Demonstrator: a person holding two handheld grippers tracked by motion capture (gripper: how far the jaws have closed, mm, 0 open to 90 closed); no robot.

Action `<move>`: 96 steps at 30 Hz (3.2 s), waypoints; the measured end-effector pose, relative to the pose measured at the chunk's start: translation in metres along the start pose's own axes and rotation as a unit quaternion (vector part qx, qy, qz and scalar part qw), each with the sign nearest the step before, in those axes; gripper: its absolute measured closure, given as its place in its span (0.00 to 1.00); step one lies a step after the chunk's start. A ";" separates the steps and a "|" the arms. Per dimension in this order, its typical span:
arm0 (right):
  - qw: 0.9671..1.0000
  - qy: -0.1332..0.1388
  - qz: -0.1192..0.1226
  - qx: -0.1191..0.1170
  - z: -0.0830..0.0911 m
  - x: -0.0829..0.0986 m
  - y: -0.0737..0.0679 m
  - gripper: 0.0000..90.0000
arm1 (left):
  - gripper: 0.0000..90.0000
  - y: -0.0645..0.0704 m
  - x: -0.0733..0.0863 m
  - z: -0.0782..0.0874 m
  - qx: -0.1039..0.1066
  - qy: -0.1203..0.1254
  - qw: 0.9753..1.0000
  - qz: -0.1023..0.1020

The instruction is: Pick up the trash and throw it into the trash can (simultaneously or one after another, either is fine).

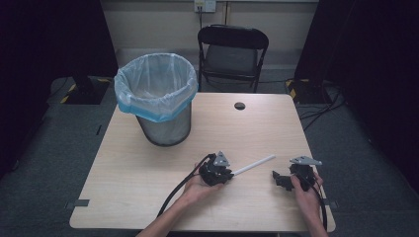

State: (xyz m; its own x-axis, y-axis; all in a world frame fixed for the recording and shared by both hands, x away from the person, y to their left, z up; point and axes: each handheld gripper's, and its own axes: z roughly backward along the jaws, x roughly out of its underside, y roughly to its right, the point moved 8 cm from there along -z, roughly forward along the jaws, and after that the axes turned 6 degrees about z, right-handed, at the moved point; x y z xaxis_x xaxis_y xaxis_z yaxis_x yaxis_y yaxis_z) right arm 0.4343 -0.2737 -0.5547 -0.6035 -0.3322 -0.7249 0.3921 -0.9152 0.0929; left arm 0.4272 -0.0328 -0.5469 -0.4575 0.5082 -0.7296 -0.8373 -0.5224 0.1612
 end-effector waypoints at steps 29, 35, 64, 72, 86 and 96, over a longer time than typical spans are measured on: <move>1.000 0.000 0.000 0.000 0.000 0.000 0.000 0.11 | 0.90 -0.015 -0.019 0.037 0.018 0.034 0.999 0.011; 1.000 0.000 0.000 0.000 0.000 0.000 0.000 0.11 | 0.90 -0.015 -0.030 0.053 0.021 0.047 0.999 -0.008; 1.000 0.000 0.000 0.000 0.000 0.000 0.000 0.11 | 0.90 -0.022 -0.060 0.142 0.043 0.162 0.986 -0.011; 1.000 0.001 0.001 0.001 0.000 0.000 0.000 0.11 | 0.90 -0.023 -0.070 0.167 0.043 0.190 0.981 -0.008; 1.000 0.000 0.000 0.000 0.000 0.000 0.000 0.11 | 0.90 -0.031 -0.077 0.200 0.034 0.225 0.974 -0.007; 1.000 0.000 0.000 0.000 0.000 0.000 0.000 0.11 | 0.90 -0.034 -0.082 0.216 0.031 0.247 0.969 -0.005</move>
State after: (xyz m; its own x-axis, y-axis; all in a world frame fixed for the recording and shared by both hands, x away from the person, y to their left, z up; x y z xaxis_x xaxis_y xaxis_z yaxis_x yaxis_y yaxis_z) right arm 0.4344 -0.2737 -0.5547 -0.6034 -0.3319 -0.7251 0.3921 -0.9152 0.0927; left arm 0.4283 0.0908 -0.3489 -0.2629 0.1156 -0.9579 -0.8645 -0.4691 0.1807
